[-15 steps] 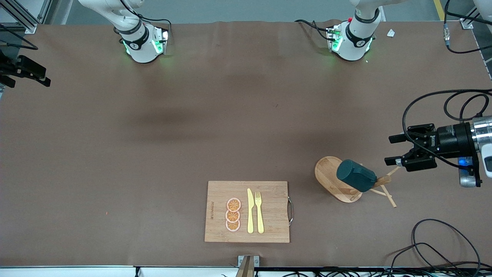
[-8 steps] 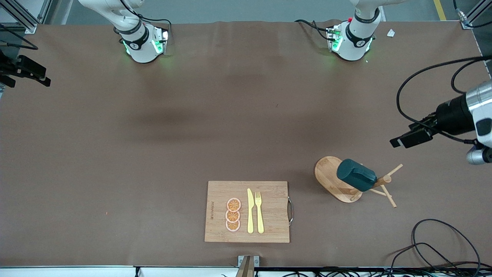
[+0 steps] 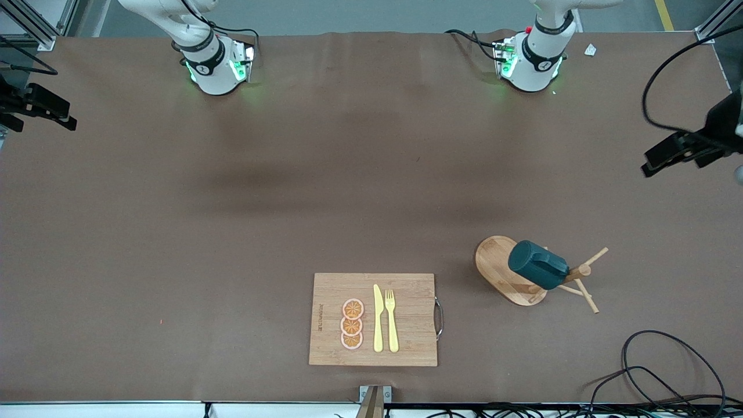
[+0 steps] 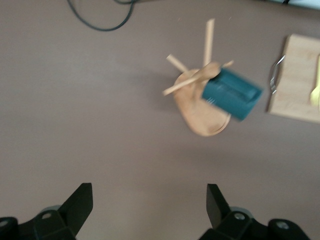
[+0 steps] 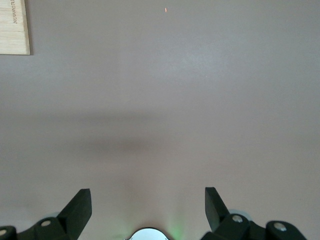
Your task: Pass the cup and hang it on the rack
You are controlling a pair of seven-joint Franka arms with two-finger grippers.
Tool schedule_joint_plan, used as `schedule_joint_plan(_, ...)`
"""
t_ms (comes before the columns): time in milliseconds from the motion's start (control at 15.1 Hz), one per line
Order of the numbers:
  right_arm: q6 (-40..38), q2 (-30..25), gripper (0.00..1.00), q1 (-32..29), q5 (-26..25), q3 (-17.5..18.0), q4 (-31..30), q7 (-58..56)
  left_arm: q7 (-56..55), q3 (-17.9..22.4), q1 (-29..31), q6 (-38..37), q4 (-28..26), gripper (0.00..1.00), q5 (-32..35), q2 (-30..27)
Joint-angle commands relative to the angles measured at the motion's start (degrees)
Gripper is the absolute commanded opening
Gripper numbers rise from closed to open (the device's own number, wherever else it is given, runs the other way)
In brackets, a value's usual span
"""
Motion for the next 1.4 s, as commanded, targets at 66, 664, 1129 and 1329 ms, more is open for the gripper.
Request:
schedule_joint_plan(66, -0.3, -1.3, 1.00, -0.8, -0.3, 0.6, -0.8, -0.7, 1.6, 0.6, -0.6, -1.2, -8.8, 1.00, 0.2, -7.8)
schedule_joint_plan(664, -0.3, -1.3, 1.00, -0.9, -0.3, 0.6, -0.8, -0.7, 0.4, -2.2, -1.5, -3.4, -12.6, 1.00, 0.2, -11.7)
schedule_joint_plan(1129, -0.3, -1.3, 1.00, -0.9, -0.3, 0.6, -0.8, -0.7, -0.1, -3.5, -1.6, -2.9, -11.7, 1.00, 0.2, -11.5)
schedule_joint_plan(1329, -0.3, -1.3, 1.00, -0.9, -0.3, 0.6, -0.8, -0.7, 1.1, -3.6, -1.7, -2.9, -11.6, 1.00, 0.4, -11.2)
